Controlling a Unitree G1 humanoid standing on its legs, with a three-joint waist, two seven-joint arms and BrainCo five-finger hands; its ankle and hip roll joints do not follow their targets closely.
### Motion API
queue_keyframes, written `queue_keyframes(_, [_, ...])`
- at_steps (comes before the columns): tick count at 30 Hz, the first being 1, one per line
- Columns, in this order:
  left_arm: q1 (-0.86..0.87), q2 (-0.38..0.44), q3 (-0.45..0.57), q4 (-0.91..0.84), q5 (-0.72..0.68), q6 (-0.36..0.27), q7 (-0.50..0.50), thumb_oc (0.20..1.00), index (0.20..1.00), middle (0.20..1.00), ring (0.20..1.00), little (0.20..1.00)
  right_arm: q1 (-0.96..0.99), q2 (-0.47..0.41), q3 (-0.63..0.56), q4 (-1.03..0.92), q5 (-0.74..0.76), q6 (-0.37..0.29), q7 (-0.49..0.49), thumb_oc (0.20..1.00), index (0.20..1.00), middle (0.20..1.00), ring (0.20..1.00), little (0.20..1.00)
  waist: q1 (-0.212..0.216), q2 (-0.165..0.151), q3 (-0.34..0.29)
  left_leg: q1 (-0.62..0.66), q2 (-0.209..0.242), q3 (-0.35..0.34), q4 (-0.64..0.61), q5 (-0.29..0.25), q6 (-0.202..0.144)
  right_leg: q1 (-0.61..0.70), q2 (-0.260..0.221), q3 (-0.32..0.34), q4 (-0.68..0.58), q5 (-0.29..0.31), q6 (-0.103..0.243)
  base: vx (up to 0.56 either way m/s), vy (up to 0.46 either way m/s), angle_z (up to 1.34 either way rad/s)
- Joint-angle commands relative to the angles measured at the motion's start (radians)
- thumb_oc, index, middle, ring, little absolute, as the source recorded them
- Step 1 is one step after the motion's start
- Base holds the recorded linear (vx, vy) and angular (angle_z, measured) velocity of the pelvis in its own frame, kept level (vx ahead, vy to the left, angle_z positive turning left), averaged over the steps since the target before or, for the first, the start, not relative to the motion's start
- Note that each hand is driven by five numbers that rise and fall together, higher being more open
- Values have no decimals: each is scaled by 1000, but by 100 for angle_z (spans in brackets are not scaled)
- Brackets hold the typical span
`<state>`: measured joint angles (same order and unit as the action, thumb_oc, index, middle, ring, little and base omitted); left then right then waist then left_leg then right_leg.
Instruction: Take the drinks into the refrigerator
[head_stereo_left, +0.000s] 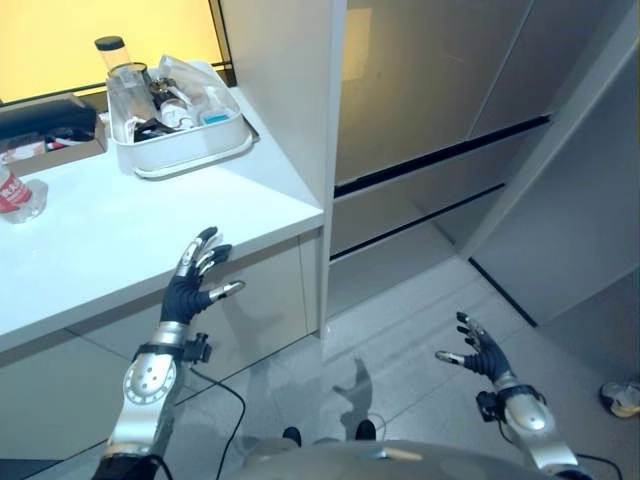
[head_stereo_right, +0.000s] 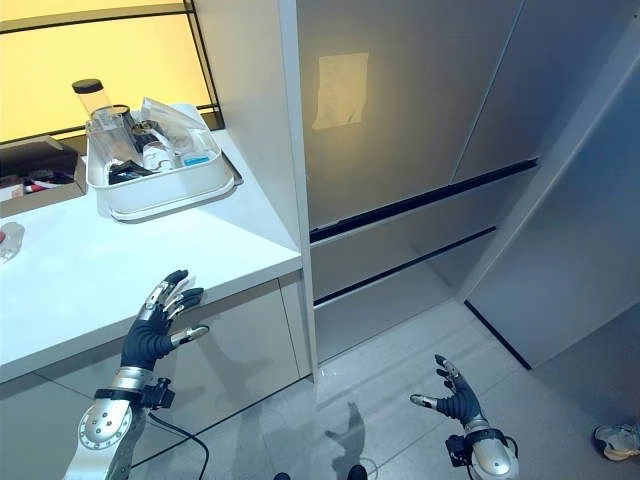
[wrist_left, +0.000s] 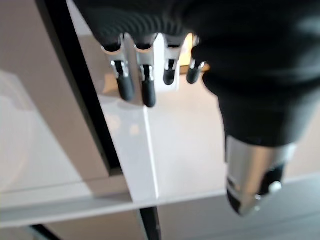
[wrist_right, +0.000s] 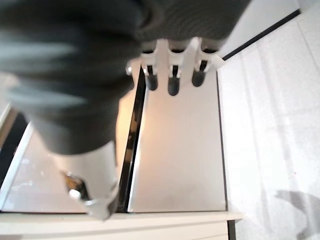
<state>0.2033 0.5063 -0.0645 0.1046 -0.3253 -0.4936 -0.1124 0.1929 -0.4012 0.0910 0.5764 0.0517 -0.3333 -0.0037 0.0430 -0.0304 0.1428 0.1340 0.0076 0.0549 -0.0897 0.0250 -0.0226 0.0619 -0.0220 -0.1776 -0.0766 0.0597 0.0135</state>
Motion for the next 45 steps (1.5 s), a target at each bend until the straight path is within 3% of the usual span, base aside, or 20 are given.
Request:
queue_keyframes(1, [27, 106, -105, -23, -131, 57, -231, 1000, 1000, 1000, 1000, 1000, -69, -38, 35, -54, 47, -74, 34, 1000, 1000, 1000, 1000, 1000, -25, -23, 7, -13, -1, -16, 2, -61, 3, -29, -81, -7, 68, 22, 116, -2, 16, -5])
queue_keyframes(8, [34, 157, -167, 15, -249, 128, -377, 1000, 1000, 1000, 1000, 1000, -82, -42, 74, -45, 43, -60, 71, 1000, 1000, 1000, 1000, 1000, -31, -28, -1, -9, 0, -10, 2, -65, 0, -31, -77, 2, 64, 28, 116, 2, -2, -12])
queue_keyframes(16, [7, 129, -219, 224, -195, 170, -404, 1000, 1000, 1000, 1000, 1000, -92, -45, 89, -53, 41, -49, 85, 1000, 1000, 1000, 1000, 1000, -40, -27, 1, -7, 3, -5, 2, -65, 0, -36, -75, 5, 68, 29, 115, -3, 0, -2])
queue_keyframes(22, [-38, 35, -167, 538, 22, 160, -270, 1000, 1000, 1000, 1000, 1000, -110, -40, 102, -35, 35, -40, 80, 1000, 1000, 1000, 1000, 1000, -43, -29, 3, -8, 6, 5, 2, -63, -1, -42, -72, 13, 65, 35, 114, -12, -4, -4])
queue_keyframes(24, [-65, -13, -77, 717, 240, 168, -107, 1000, 1000, 1000, 1000, 1000, -117, -31, 108, -23, 28, -35, 69, 1000, 1000, 1000, 1000, 1000, -40, -33, 1, -11, 7, 11, 2, -60, 0, -45, -70, 18, 59, 39, 112, -24, -6, -5])
queue_keyframes(25, [-67, -16, -77, 721, 244, 166, -103, 1000, 1000, 1000, 1000, 1000, -118, -32, 109, -23, 28, -35, 68, 1000, 1000, 1000, 1000, 1000, -41, -33, 2, -11, 8, 11, 2, -60, -1, -44, -70, 18, 59, 39, 112, -17, -10, -4])
queue_keyframes(26, [-84, -42, -23, 826, 377, 180, -4, 1000, 1000, 1000, 1000, 1000, -126, -26, 119, -2, 18, -29, 57, 1000, 1000, 1000, 1000, 1000, -38, -37, 0, -12, 8, 18, 2, -60, 1, -48, -67, 25, 57, 41, 112, -13, -11, -5])
queue_keyframes(27, [-96, -66, 10, 884, 411, 192, 57, 1000, 1000, 1000, 1000, 1000, -132, -23, 124, 7, 15, -29, 50, 1000, 1000, 1000, 1000, 1000, -37, -38, 0, -12, 9, 24, 2, -60, 1, -50, -66, 30, 57, 42, 112, -14, -11, -6])
queue_keyframes(34, [-123, -155, 119, 1094, 385, 233, 171, 1000, 1000, 1000, 1000, 1000, -151, 20, 151, 138, 34, -14, 40, 1000, 1000, 1000, 1000, 1000, -29, -41, -6, -9, 3, 30, 2, -62, 3, -41, -63, 37, 47, 44, 108, 0, 4, -10])
queue_keyframes(35, [-123, -184, 138, 1115, 340, 246, 178, 1000, 1000, 1000, 1000, 1000, -163, 55, 162, 254, 56, 11, 50, 1000, 1000, 1000, 1000, 1000, -24, -41, -9, -10, 2, 26, 2, -61, 3, -36, -63, 33, 43, 44, 107, 0, 0, 0])
queue_keyframes(39, [-118, -212, 135, 1153, 299, 257, 147, 1000, 1000, 1000, 1000, 1000, -169, 102, 144, 411, 102, 42, 62, 1000, 1000, 1000, 1000, 1000, -18, -39, -12, -12, -1, 15, 2, -60, 3, -24, -66, 21, 37, 41, 105, 0, 1, 1])
queue_keyframes(41, [-117, -230, 123, 1171, 273, 268, 116, 1000, 1000, 1000, 1000, 1000, -179, 148, 122, 598, 141, 96, 101, 1000, 1000, 1000, 1000, 1000, -14, -35, -20, -11, -3, 6, 2, -60, 4, -16, -67, 14, 34, 40, 104, 25, 17, 3])
queue_keyframes(45, [-118, -244, 113, 1197, 246, 292, 75, 1000, 1000, 1000, 1000, 1000, -186, 180, 66, 751, 167, 155, 127, 1000, 1000, 1000, 1000, 1000, -11, -30, -33, -7, -5, -2, 2, -64, 4, 2, -69, 3, 23, 35, 102, 23, 10, 5])
